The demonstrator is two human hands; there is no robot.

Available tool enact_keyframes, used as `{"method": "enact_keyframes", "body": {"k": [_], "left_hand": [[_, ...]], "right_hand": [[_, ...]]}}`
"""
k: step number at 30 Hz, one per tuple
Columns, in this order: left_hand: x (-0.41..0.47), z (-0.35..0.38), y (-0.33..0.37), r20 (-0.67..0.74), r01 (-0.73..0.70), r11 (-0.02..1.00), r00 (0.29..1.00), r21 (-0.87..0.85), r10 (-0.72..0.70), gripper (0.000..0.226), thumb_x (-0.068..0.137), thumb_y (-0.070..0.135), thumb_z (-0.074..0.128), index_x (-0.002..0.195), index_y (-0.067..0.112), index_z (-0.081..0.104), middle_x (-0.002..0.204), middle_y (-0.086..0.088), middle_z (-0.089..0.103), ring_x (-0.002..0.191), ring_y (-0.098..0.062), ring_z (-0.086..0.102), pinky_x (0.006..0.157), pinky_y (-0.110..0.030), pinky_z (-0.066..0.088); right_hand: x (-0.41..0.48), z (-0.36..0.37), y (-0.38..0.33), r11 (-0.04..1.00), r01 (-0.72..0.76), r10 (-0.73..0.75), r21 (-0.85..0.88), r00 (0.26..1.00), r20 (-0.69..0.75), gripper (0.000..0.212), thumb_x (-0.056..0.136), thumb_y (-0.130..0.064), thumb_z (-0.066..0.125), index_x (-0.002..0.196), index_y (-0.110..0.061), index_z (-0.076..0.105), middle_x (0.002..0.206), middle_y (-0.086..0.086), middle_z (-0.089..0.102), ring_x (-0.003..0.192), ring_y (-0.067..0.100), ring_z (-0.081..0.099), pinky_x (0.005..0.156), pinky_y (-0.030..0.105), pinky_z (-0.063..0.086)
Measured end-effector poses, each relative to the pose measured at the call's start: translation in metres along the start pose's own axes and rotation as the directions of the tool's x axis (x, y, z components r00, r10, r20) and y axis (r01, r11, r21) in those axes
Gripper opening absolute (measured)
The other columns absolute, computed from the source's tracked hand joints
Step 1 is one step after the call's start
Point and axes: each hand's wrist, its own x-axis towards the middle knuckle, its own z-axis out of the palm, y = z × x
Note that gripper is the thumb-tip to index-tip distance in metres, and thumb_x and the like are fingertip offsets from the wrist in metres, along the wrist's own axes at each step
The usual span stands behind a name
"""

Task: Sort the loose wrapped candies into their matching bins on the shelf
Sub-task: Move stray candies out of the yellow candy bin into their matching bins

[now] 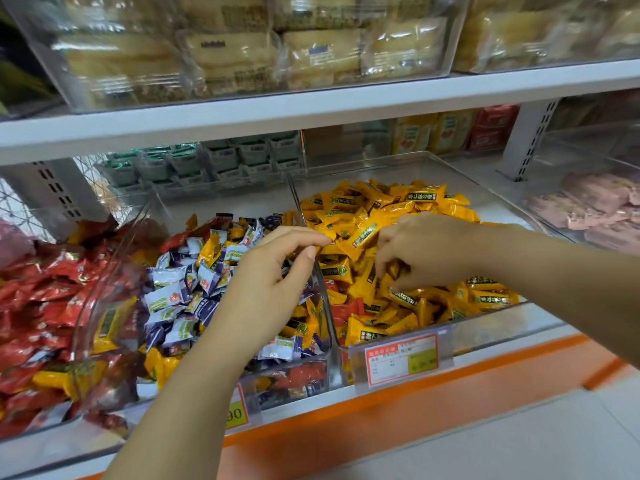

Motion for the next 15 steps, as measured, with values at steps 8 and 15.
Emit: {"method": "enact_keyframes", "body": {"k": [8, 15], "left_hand": [[0.001, 0.001, 0.001, -0.004, 0.015, 1.0, 1.0, -0.004, -0.015, 0.027, 0.097, 0.014, 0.047, 0.101, 0.037, 0.061, 0.106, 0.027, 0.057, 0.098, 0.017, 0.048, 0.081, 0.003, 0.031], [0.003, 0.004, 0.001, -0.015, 0.029, 1.0, 0.999, -0.003, -0.029, 0.028, 0.096, 0.015, 0.048, 0.1, 0.038, 0.061, 0.102, 0.026, 0.057, 0.098, 0.014, 0.048, 0.079, 0.002, 0.031]], "right_hand": [[-0.023, -0.005, 0.01, 0.983, -0.036, 0.047, 0.182, 0.997, -0.06, 0.027, 0.087, -0.04, 0.061, 0.115, -0.039, 0.063, 0.12, -0.019, 0.06, 0.113, 0.007, 0.051, 0.092, 0.028, 0.042], [0.018, 0.0, -0.038, 0.96, 0.103, -0.07, 0.261, 0.989, -0.132, 0.048, 0.088, -0.034, 0.063, 0.133, -0.032, 0.048, 0.132, -0.005, 0.049, 0.123, 0.018, 0.04, 0.099, 0.04, 0.041]]}}
